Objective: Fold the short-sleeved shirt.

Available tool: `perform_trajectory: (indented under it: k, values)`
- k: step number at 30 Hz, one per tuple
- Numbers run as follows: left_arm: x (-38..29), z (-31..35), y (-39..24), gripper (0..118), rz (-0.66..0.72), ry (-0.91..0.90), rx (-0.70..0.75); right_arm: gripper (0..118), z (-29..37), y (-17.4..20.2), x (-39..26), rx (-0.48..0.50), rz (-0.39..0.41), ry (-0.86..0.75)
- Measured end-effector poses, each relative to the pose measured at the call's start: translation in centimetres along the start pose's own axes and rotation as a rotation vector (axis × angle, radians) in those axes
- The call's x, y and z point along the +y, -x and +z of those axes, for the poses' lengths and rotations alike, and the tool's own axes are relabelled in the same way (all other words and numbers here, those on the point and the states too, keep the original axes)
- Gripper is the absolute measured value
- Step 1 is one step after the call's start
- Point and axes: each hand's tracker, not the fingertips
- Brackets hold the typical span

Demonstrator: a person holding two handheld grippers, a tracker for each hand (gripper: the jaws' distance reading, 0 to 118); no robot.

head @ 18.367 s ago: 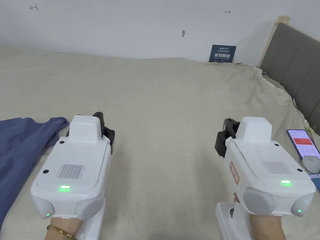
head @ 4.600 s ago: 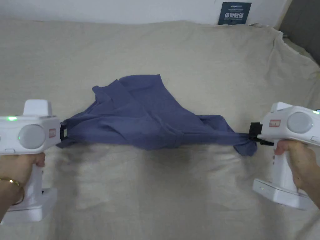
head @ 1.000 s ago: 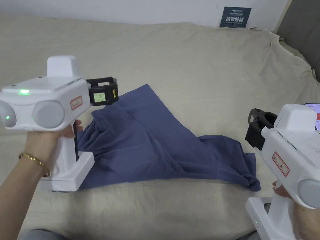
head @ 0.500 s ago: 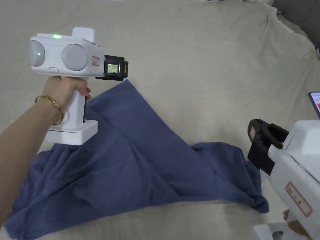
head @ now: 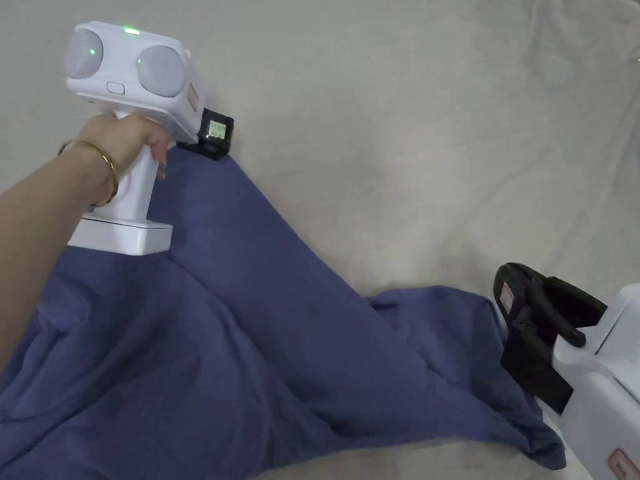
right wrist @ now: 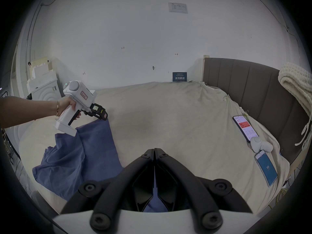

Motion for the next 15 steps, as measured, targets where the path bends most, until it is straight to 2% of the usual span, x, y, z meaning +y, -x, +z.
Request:
perform_trajectory:
  k: [1, 5, 6, 7, 8, 12, 15]
  values:
    - [0.0, -0.4, -0.2, 78, -0.016, 0.015, 0.002, 0, 0.0, -0.1, -0.2, -0.003, -0.003, 0.007]
    - [0.2, -0.9, -0.2, 47, -0.006, 0.033, -0.053, 0, 0.2, -0.7, -0.4, -0.014, -0.012, 0.019]
    - [0.1, -0.7, -0.1, 35, 0.012, 0.030, -0.098, 0, 0.4, -0.8, -0.4, -0.024, -0.008, 0.018]
    - [0.0, -0.5, -0.2, 6, 0.023, 0.024, -0.133, 0, 0.5, -1.0, -0.4, -0.030, -0.012, 0.015]
    - [-0.1, -0.4, -0.4, 0, 0.014, 0.026, -0.114, 0, 0.7, -1.3, -0.3, -0.035, -0.026, 0.015]
    - [-1.4, 2.1, -1.6, 0, -0.107, -0.107, -0.031, 0, 1.6, -2.2, 0.0, -0.050, -0.051, 0.019]
    - [-1.8, 5.5, -0.9, 0, -0.046, -0.208, -0.036, 0, 2.6, -2.8, 0.4, -0.070, -0.061, 0.032]
